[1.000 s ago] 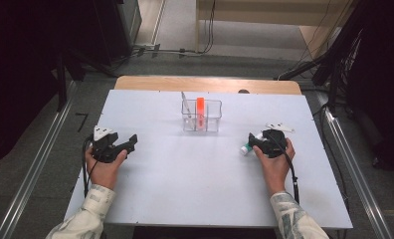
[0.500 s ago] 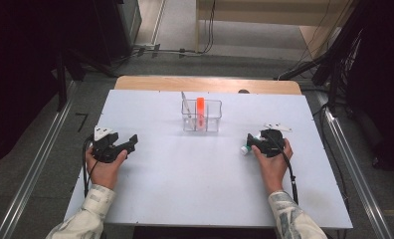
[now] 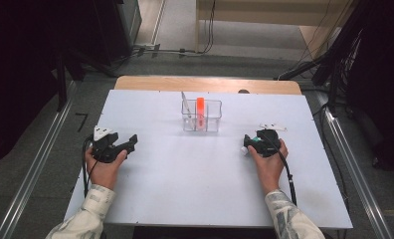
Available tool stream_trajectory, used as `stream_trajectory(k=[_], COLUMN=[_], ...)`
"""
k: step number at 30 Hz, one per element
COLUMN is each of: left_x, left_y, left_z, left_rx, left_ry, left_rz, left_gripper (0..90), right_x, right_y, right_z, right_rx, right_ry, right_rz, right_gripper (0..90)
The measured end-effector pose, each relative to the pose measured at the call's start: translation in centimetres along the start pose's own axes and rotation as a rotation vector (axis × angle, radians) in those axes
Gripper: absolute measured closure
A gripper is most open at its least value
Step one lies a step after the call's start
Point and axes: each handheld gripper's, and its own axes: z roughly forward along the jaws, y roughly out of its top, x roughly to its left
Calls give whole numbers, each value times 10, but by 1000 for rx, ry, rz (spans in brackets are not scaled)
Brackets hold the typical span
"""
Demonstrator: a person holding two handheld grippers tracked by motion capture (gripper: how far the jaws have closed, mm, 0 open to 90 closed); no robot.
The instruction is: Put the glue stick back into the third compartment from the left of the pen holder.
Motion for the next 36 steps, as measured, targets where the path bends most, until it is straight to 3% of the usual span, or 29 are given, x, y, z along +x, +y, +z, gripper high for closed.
stream_trajectory(k=[10,19,25,27,36], left_x=[0,0,0,1,1], left_y=[0,0,0,0,0], left_z=[0,0,0,0,0], left_rx=[1,2,2,3,2], left_ry=[-2,-4,-5,-5,-4], left_rz=[2,3,2,3,0], left_gripper=[247,247,247,247,247], right_x=[-3,-6,-3,-1,6], right_y=[1,4,7,8,10], right_z=[-1,0,0,1,-1], right_rx=[-4,-6,2,2,7], right_ry=[11,67,94,104,120], right_rz=[-3,-4,-45,-76,-130], right_gripper=[387,538,622,629,638])
